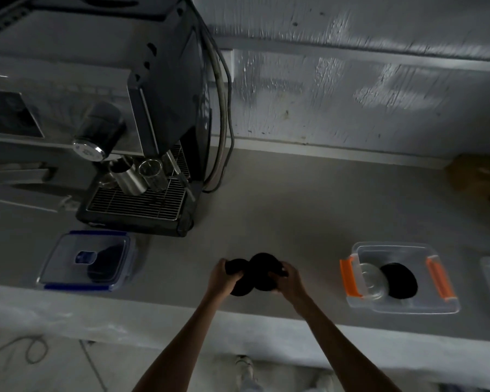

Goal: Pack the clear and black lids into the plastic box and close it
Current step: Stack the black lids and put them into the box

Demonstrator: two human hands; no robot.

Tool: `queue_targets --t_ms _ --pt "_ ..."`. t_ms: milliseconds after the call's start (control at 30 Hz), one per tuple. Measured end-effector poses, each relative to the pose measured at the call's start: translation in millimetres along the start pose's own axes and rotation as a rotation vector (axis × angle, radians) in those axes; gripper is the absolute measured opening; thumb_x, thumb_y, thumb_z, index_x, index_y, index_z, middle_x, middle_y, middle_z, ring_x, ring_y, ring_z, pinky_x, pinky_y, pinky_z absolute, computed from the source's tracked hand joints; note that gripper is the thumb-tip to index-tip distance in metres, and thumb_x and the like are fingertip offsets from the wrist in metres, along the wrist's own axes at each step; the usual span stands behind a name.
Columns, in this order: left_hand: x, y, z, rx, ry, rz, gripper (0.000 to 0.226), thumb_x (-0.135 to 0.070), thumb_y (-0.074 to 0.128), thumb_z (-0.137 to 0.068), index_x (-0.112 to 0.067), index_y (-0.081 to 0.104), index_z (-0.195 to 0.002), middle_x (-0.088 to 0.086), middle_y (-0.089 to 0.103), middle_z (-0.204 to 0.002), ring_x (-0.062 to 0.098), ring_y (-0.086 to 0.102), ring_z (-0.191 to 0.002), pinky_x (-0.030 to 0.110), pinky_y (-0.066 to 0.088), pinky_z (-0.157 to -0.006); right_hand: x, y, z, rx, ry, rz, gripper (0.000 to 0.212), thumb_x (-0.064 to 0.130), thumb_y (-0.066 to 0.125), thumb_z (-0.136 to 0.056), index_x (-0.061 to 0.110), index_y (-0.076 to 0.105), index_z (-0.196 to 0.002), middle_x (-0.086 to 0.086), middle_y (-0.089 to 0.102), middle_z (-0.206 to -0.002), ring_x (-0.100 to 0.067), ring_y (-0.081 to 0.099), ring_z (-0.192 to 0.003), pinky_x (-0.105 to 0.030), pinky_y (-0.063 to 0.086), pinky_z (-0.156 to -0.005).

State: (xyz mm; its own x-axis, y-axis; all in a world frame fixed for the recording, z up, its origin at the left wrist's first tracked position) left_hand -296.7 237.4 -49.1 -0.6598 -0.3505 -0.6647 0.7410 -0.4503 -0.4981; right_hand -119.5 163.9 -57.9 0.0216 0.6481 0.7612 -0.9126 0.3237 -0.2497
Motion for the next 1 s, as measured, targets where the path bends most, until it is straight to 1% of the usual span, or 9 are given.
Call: queue_targets --t_ms 133,300,400,467,567,733,867,933,1000 --pt "-15 12 7 0.014 0.048 0.111 0.015 -0.014 0.057 -0.092 0.0 0.06 -0.097 0.019 0.063 -0.094 0.029 0.063 -0.088 0.029 0.04 -0.063 -9 7 5 0.013 -0.017 0.015 0.036 -0.002 0.061 -0.091 -0.008 0.057 -0.126 -0.02 0.065 -0.098 -0.026 0.063 -0.075 -0.03 0.052 -0.063" --pt "-25 25 17 0.122 -0.018 0.349 0.032 -0.012 0.041 -0.101 0.0 0.055 -0.127 0.019 0.062 -0.122 0.03 0.064 -0.108 0.042 0.053 -0.094 -16 5 11 -0.047 -0.003 0.012 0.037 0.009 0.065 -0.09 0.004 0.062 -0.126 -0.023 0.069 -0.112 -0.038 0.068 -0.1 -0.049 0.056 -0.089" --pt "-31 33 31 0.243 0.0 0.524 0.035 -0.016 0.036 -0.104 -0.001 0.051 -0.131 0.018 0.062 -0.124 0.02 0.069 -0.096 0.041 0.054 -0.088 -17 3 12 -0.071 -0.017 -0.006 0.038 0.012 0.064 -0.091 0.004 0.061 -0.128 -0.023 0.069 -0.114 -0.03 0.067 -0.097 -0.043 0.054 -0.086" --pt "-32 35 40 0.298 0.007 0.577 0.036 -0.026 0.033 -0.105 -0.008 0.05 -0.131 0.016 0.06 -0.125 0.027 0.064 -0.107 0.047 0.052 -0.092 -18 0 13 -0.082 -0.005 0.004 0.035 0.016 0.065 -0.091 0.006 0.064 -0.124 -0.02 0.072 -0.11 -0.034 0.07 -0.096 -0.048 0.058 -0.085" --pt "-33 42 49 0.366 0.022 0.577 0.039 -0.036 0.035 -0.103 -0.011 0.052 -0.128 0.012 0.061 -0.123 0.031 0.061 -0.116 0.048 0.054 -0.092 -18 -8 17 -0.096 0.024 0.05 0.03 0.022 0.064 -0.092 0.006 0.068 -0.117 -0.019 0.074 -0.1 -0.033 0.073 -0.086 -0.048 0.061 -0.075" --pt "-43 54 48 0.319 0.203 0.379 0.027 -0.021 0.047 -0.101 -0.004 0.06 -0.117 0.012 0.065 -0.111 0.026 0.063 -0.106 0.049 0.051 -0.096 -15 -26 16 -0.208 -0.079 0.28 0.031 0.017 0.058 -0.092 0.018 0.069 -0.12 -0.009 0.073 -0.115 -0.027 0.069 -0.104 -0.025 0.046 -0.074" --pt "-42 63 36 0.143 0.345 -0.023 0.022 -0.019 0.047 -0.097 -0.011 0.058 -0.114 0.007 0.066 -0.108 0.022 0.064 -0.099 0.027 0.052 -0.079 -6 -40 19 -0.301 -0.229 0.229 0.03 0.005 0.054 -0.089 0.017 0.073 -0.109 -0.005 0.075 -0.106 -0.022 0.069 -0.097 -0.027 0.05 -0.076" --pt "-45 65 35 0.064 0.46 -0.086 0.012 -0.018 0.048 -0.095 -0.015 0.058 -0.101 -0.002 0.062 -0.093 0.014 0.061 -0.085 0.007 0.042 -0.065 -2 -45 24 -0.348 -0.368 0.208 0.028 -0.004 0.056 -0.085 0.01 0.07 -0.105 -0.008 0.071 -0.103 -0.022 0.067 -0.095 -0.031 0.053 -0.08" --pt "-49 68 34 0.017 0.55 -0.101 0.008 -0.015 0.051 -0.094 -0.016 0.058 -0.098 -0.006 0.058 -0.09 0.007 0.057 -0.081 0.001 0.041 -0.065 -2 -46 30 -0.398 -0.509 0.243 0.026 -0.011 0.057 -0.083 0.005 0.066 -0.102 -0.009 0.068 -0.101 -0.02 0.064 -0.092 -0.022 0.05 -0.079"
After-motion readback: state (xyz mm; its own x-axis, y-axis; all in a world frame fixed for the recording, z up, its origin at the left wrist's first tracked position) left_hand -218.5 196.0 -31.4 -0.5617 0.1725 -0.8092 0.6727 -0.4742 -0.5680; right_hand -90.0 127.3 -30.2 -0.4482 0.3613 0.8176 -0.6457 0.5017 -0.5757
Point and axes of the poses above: each hand's wrist, its own z-axis away from the middle knuckle, its own y-axis out of the palm, x = y × z, the point moved 3 cm from there along -z, towards the middle knuckle
